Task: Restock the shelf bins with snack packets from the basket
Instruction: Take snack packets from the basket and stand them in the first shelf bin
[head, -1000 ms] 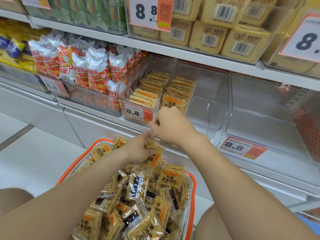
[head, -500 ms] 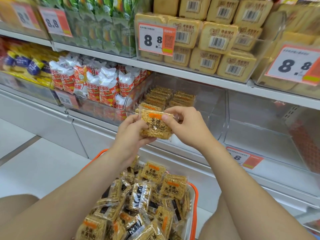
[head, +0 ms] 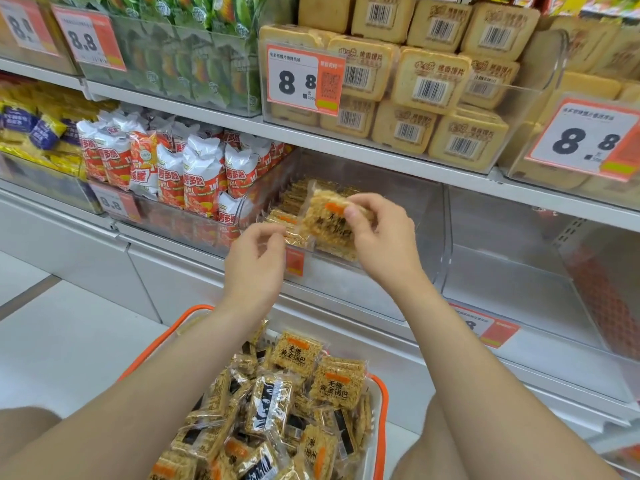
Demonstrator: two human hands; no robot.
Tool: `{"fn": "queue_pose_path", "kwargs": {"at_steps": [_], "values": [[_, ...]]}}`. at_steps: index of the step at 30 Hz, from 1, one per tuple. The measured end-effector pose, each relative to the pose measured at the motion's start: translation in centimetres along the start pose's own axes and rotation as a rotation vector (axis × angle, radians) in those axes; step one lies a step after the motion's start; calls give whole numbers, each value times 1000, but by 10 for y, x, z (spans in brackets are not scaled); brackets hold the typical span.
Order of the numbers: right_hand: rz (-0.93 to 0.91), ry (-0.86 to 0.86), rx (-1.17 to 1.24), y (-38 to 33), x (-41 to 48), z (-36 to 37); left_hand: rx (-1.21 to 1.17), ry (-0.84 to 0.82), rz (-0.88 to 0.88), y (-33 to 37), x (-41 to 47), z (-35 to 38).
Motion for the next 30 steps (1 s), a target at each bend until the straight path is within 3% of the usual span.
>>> {"fn": "queue_pose_path", "kwargs": {"at_steps": [3,8,11,25,30], "values": [[76,86,-128,21,14,-3,212,-6,115,0,5,0],[291,-122,-340,69,20,23,567,-202,282,-5,-3,25],[336,-122,-346,75,27,33,699,-223,321,-7,-8,30],[270,-66,-413,70,34,54,690,-238,375,-18,-3,31],[105,-22,-503,42,30,41,589,-79,487,-13,-4,22]]}}
Point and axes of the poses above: each hand's wrist, its own x-axis towards the middle knuckle, its own z-axis out of the palm, y = z × x, the point moved 7 cm from there along x, towards the middle knuckle, and after that the axes turned 6 degrees about y, right-handed, at the moved point
